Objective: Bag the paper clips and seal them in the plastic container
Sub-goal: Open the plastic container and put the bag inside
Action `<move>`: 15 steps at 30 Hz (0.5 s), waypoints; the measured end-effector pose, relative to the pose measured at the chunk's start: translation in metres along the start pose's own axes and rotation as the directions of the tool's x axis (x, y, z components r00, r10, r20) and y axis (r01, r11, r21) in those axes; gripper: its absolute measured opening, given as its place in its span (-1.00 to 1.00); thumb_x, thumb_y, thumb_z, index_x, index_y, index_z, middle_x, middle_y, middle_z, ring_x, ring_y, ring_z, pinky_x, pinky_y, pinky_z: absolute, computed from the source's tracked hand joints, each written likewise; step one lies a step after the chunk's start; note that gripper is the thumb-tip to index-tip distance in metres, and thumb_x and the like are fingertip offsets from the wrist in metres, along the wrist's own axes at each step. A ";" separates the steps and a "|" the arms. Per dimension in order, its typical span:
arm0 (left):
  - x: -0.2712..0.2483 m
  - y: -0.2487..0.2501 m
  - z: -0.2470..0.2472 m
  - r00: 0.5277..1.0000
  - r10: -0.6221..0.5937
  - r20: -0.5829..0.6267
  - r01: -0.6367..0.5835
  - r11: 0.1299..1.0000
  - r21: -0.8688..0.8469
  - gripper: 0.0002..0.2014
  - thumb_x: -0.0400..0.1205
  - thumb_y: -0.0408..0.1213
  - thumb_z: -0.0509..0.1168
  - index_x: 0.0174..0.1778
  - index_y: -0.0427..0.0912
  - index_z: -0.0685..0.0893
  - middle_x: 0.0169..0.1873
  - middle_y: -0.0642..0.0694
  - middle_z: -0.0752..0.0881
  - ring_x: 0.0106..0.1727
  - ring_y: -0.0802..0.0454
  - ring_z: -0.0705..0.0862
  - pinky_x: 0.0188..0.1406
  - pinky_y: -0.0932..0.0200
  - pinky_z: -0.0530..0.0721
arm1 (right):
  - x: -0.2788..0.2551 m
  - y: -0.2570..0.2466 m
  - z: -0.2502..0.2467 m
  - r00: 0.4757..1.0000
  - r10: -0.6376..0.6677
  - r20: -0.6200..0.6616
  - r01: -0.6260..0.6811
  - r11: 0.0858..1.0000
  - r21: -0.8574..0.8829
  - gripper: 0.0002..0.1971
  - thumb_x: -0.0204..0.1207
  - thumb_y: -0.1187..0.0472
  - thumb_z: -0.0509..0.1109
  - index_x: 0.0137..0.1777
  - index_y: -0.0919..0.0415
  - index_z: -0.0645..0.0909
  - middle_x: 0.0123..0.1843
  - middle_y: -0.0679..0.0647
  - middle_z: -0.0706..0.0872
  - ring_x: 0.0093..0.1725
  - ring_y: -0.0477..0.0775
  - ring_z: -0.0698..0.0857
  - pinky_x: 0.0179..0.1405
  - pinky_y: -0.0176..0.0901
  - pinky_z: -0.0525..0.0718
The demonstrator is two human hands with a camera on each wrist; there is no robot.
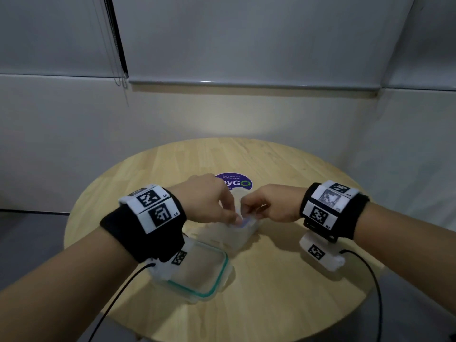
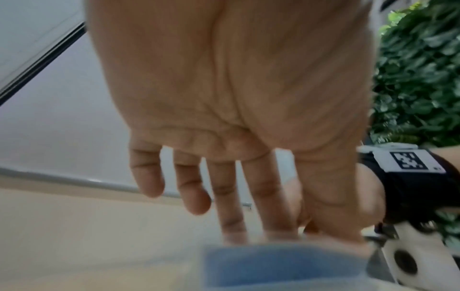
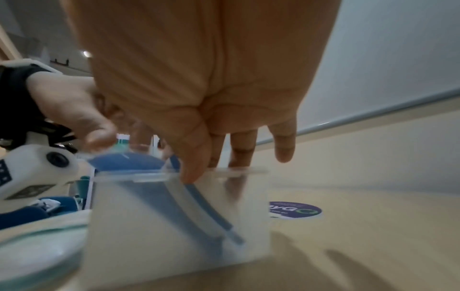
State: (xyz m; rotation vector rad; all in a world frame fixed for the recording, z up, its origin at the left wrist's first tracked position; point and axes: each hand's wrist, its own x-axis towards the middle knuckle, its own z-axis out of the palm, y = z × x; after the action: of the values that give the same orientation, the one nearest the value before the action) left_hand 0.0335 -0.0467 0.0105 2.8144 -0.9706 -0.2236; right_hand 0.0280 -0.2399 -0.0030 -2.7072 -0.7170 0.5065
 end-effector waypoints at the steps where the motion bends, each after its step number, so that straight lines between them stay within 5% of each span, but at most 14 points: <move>1: -0.002 -0.002 0.001 1.000 -0.002 0.018 0.001 0.998 0.062 -0.71 0.47 0.29 0.31 -0.14 0.22 0.78 -0.06 0.13 0.77 0.10 0.08 0.53 0.15 0.03 0.49 | -0.001 0.005 -0.001 1.000 0.008 0.005 -0.008 1.000 0.020 -0.68 0.49 0.50 0.20 0.03 0.13 0.65 -0.03 -0.02 0.72 -0.02 -0.01 0.66 0.03 -0.35 0.61; 3: -0.004 -0.005 0.005 0.999 0.004 0.045 -0.010 0.992 0.122 -0.62 0.48 0.35 0.24 -0.02 0.23 0.79 -0.02 0.15 0.78 0.18 0.04 0.51 0.24 -0.06 0.48 | -0.005 0.009 -0.004 1.000 0.023 -0.004 -0.023 1.000 0.013 -0.68 0.49 0.47 0.20 0.04 0.09 0.67 -0.03 -0.10 0.73 -0.01 -0.09 0.64 -0.01 -0.48 0.55; 7: -0.008 -0.004 0.009 0.999 0.040 0.016 -0.039 0.998 -0.051 -0.66 0.51 0.25 0.35 0.02 0.15 0.84 -0.11 0.07 0.82 0.00 0.08 0.69 0.07 0.06 0.64 | -0.010 0.008 0.000 0.998 0.052 -0.019 -0.053 0.998 -0.030 -0.68 0.29 0.11 0.26 0.06 -0.04 0.65 0.08 -0.03 0.76 0.10 0.06 0.66 0.19 0.00 0.62; 10: -0.014 -0.005 0.010 0.998 0.052 0.021 -0.047 0.985 -0.166 -0.77 0.52 0.07 0.45 0.04 0.13 0.83 -0.11 0.10 0.84 -0.07 0.18 0.73 0.01 0.22 0.64 | -0.009 0.009 0.003 0.998 0.062 -0.015 -0.062 0.998 -0.012 -0.71 0.32 0.02 0.35 0.06 -0.07 0.66 0.13 0.03 0.74 0.14 0.10 0.66 0.24 0.12 0.59; 15: -0.009 -0.004 0.015 0.997 0.081 0.004 -0.081 0.995 -0.052 -0.79 0.66 -0.07 0.32 0.08 0.02 0.83 -0.11 -0.07 0.79 -0.12 -0.04 0.66 -0.04 0.08 0.58 | -0.016 0.008 0.011 0.978 -0.063 -0.198 0.069 0.997 0.024 -0.62 0.26 -0.16 0.31 0.05 -0.10 0.70 0.12 0.01 0.75 0.16 0.03 0.65 0.25 0.02 0.57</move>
State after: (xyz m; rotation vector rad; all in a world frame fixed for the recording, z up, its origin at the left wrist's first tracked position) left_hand 0.0255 -0.0396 -0.0044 2.7226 -1.0614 -0.2440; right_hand 0.0138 -0.2530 -0.0114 -2.6467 -0.7344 0.2265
